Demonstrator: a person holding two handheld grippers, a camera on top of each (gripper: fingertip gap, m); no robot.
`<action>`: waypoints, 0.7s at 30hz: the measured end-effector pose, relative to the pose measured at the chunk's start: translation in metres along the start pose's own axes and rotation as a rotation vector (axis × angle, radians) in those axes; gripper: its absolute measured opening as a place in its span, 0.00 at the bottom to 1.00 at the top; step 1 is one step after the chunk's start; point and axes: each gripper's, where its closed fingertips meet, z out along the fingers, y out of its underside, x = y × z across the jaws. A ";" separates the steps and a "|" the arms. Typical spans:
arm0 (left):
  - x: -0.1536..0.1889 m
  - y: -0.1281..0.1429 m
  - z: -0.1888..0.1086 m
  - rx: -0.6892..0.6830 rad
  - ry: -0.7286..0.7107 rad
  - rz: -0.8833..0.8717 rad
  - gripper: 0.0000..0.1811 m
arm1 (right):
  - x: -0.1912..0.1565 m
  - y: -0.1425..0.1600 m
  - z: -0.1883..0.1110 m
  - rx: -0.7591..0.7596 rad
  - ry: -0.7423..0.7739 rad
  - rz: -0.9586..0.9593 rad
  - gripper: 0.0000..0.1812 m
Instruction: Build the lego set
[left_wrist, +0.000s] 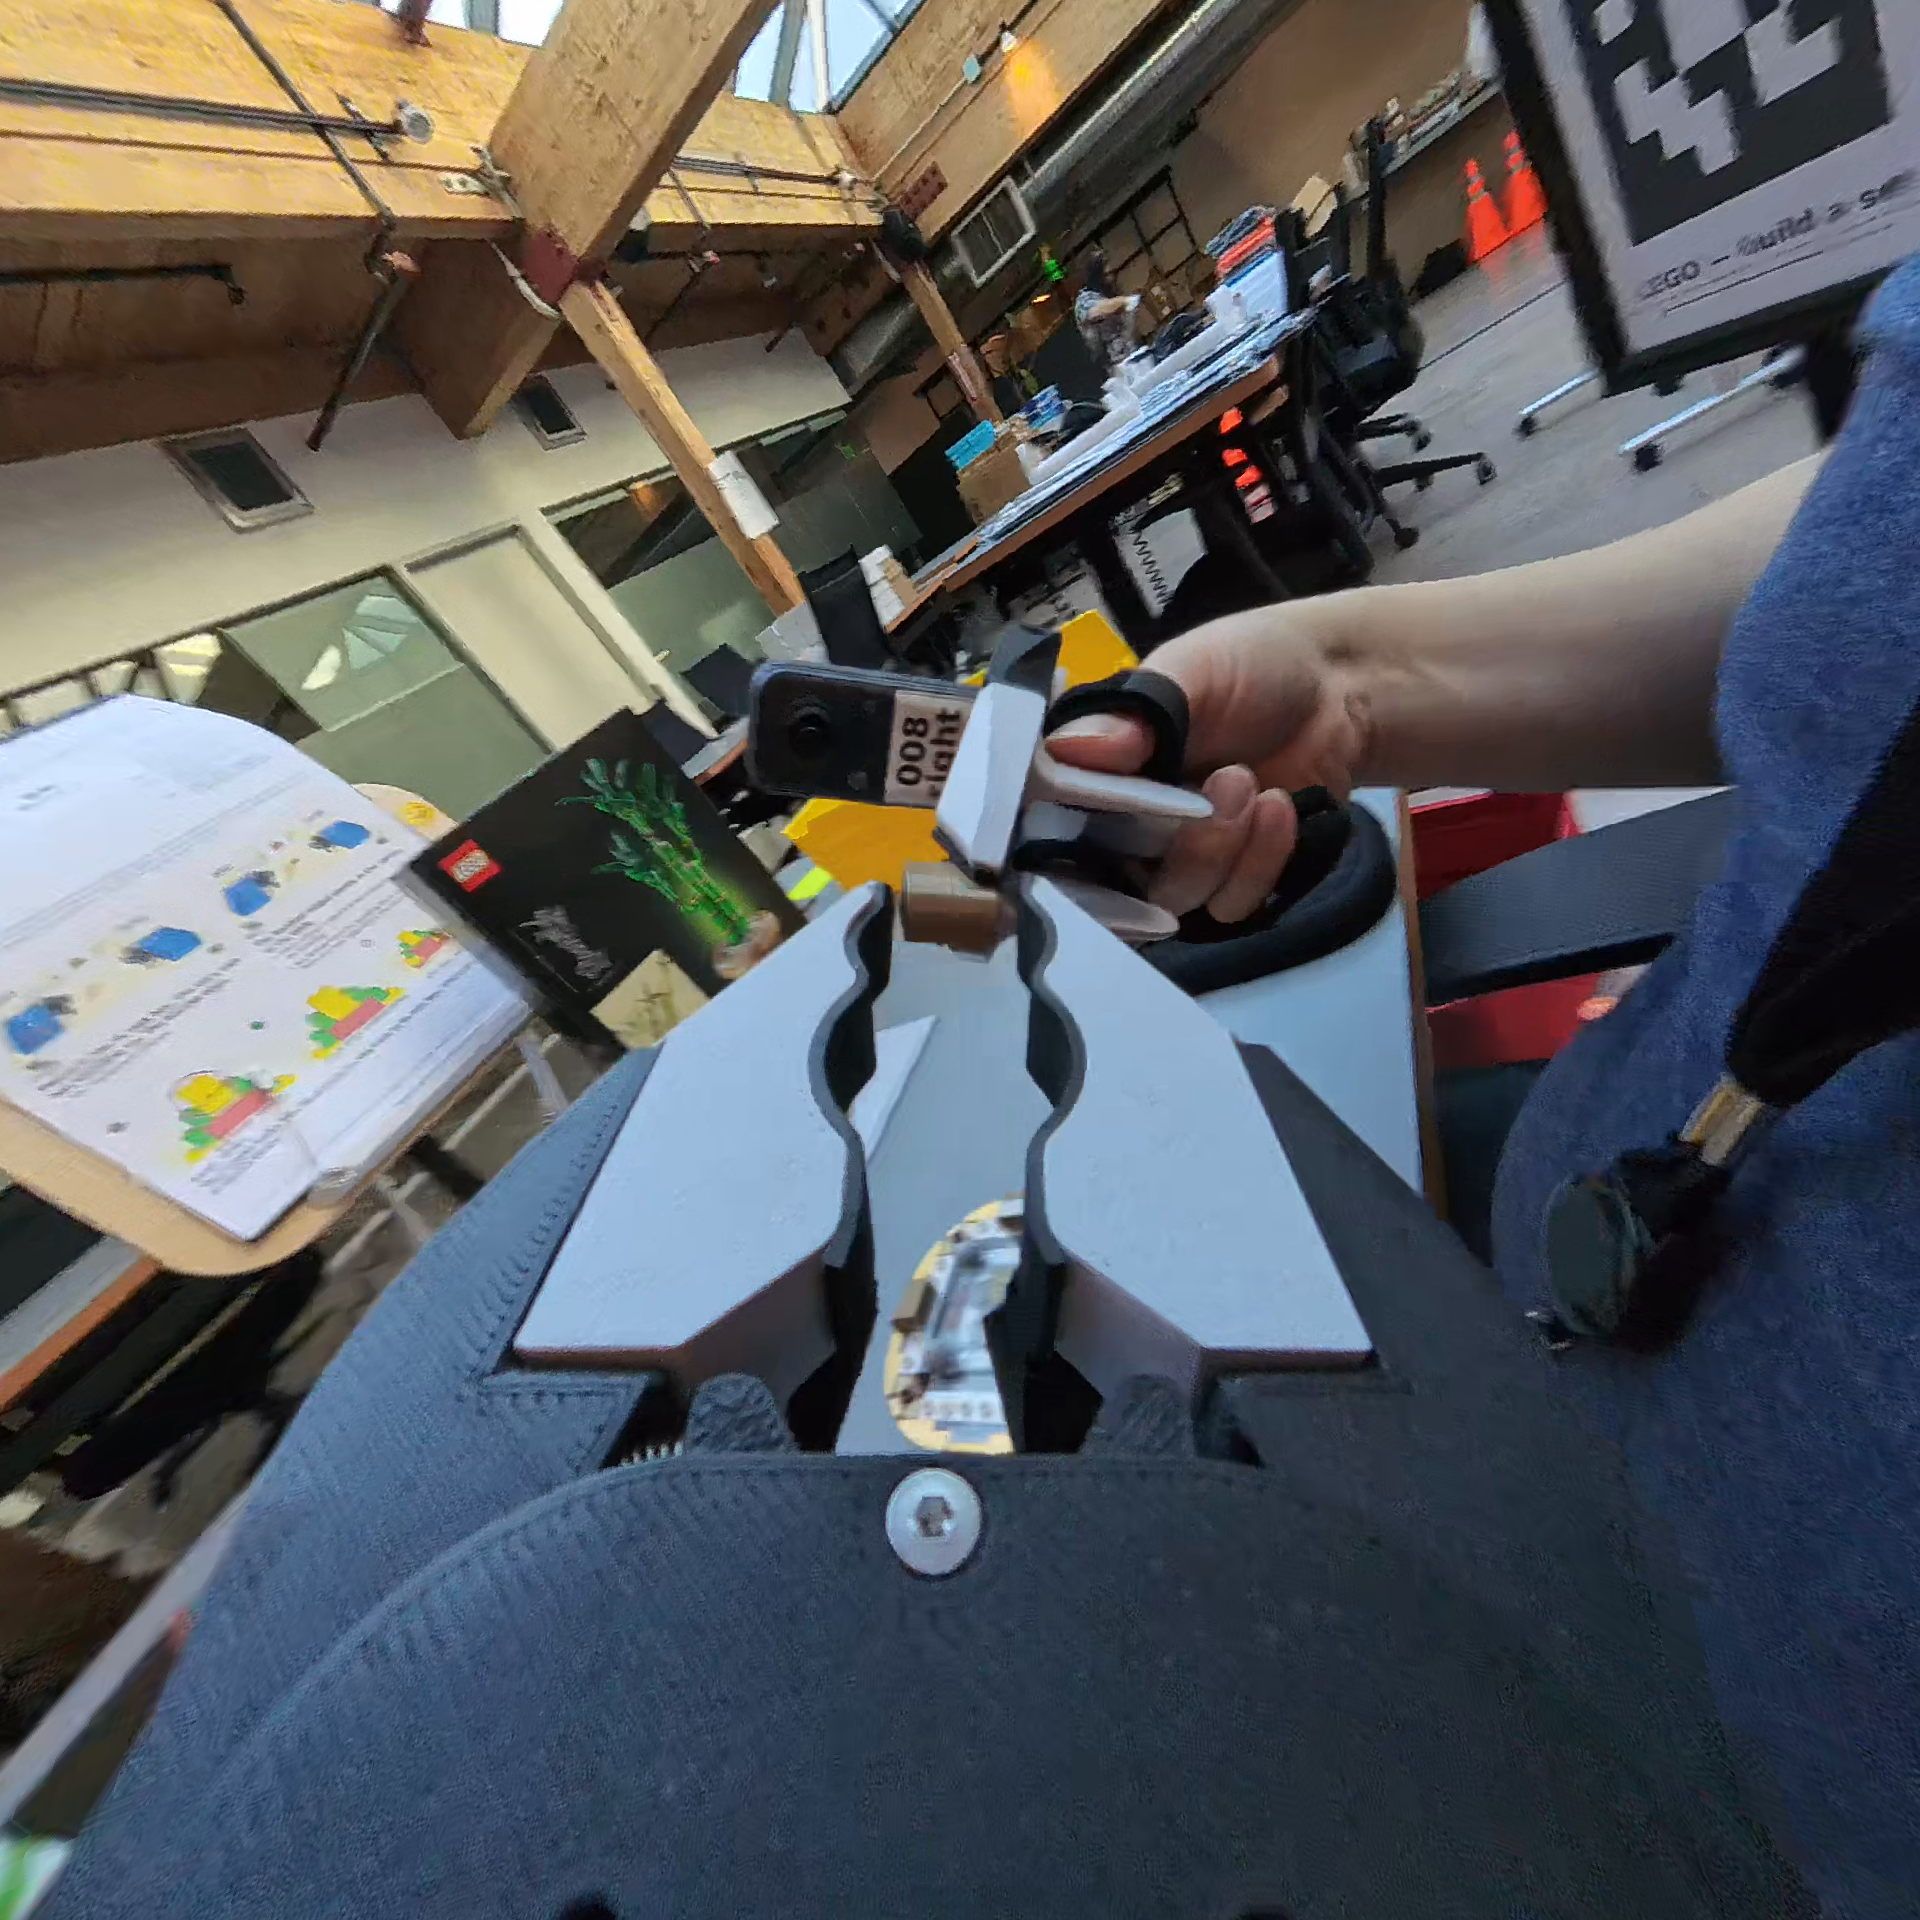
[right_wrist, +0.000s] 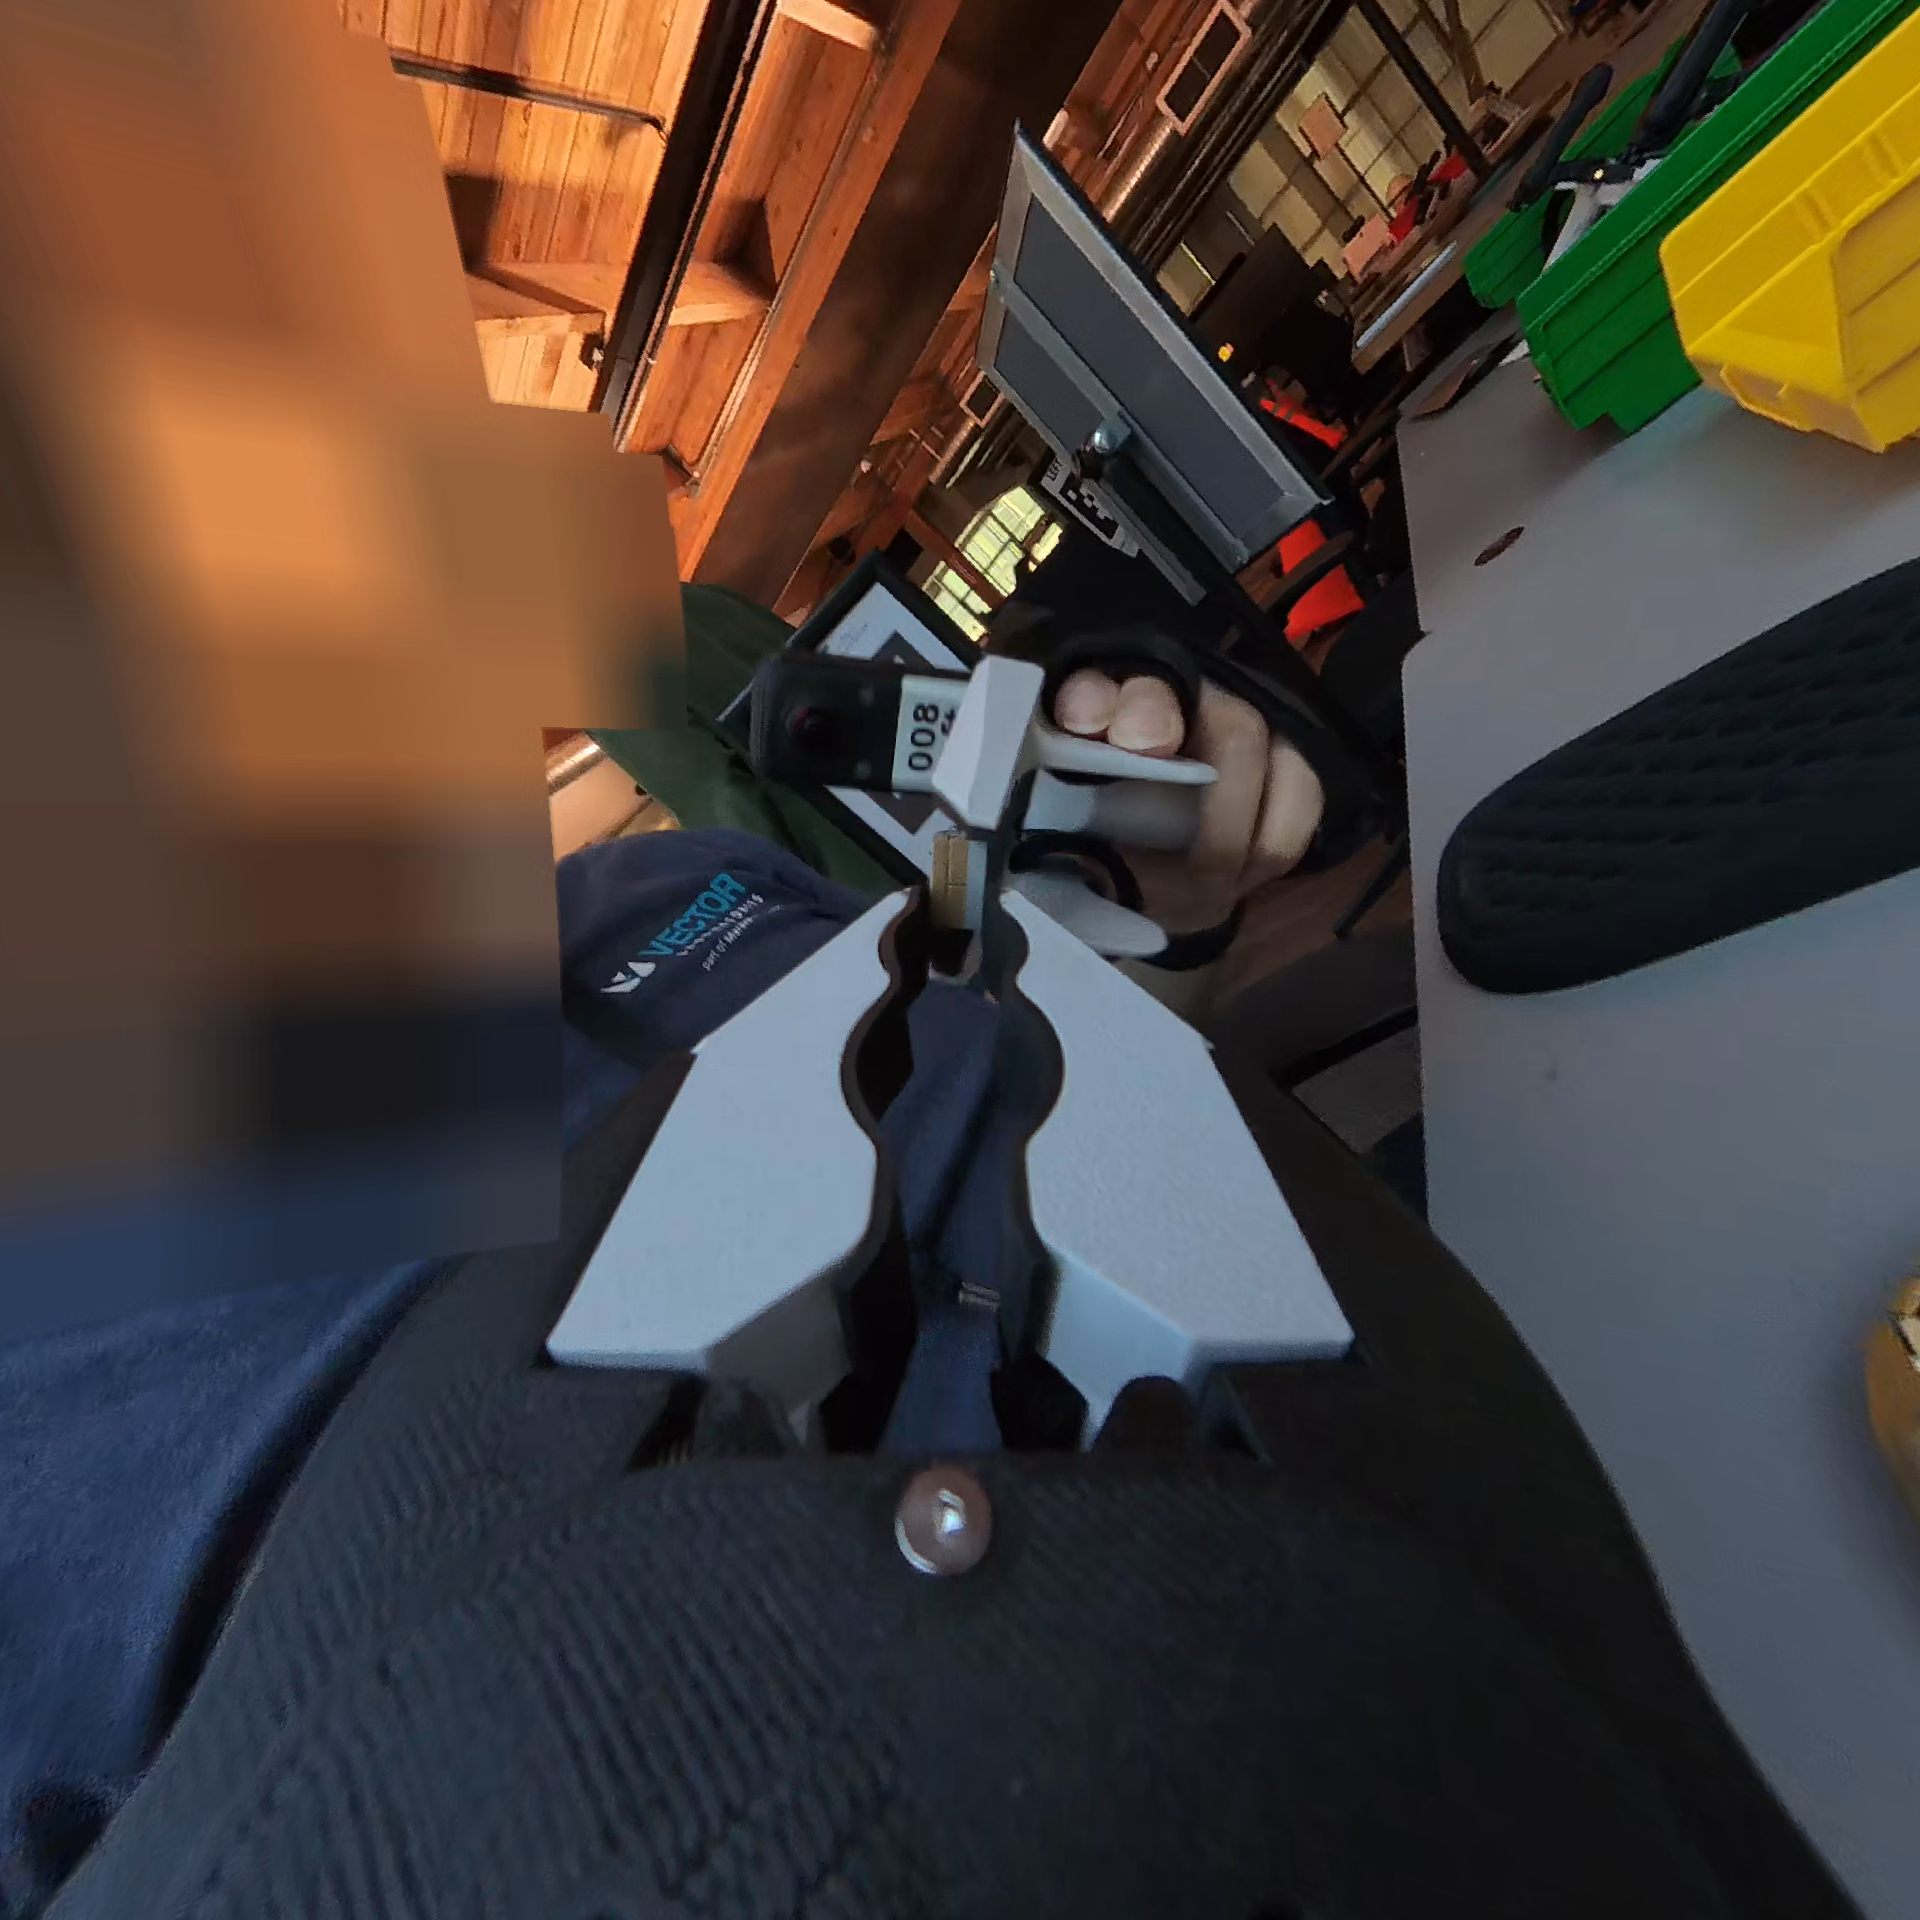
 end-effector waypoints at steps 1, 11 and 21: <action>0.006 -0.004 0.001 0.029 0.058 -0.067 0.16 | 0.003 0.007 -0.006 -0.035 0.035 -0.017 0.05; 0.065 -0.006 0.025 -0.003 0.613 -0.197 0.13 | -0.027 0.044 -0.049 -0.265 0.006 0.023 0.05; 0.063 0.003 0.036 0.019 0.481 -0.249 0.16 | -0.013 0.049 -0.062 -0.276 -0.001 0.094 0.04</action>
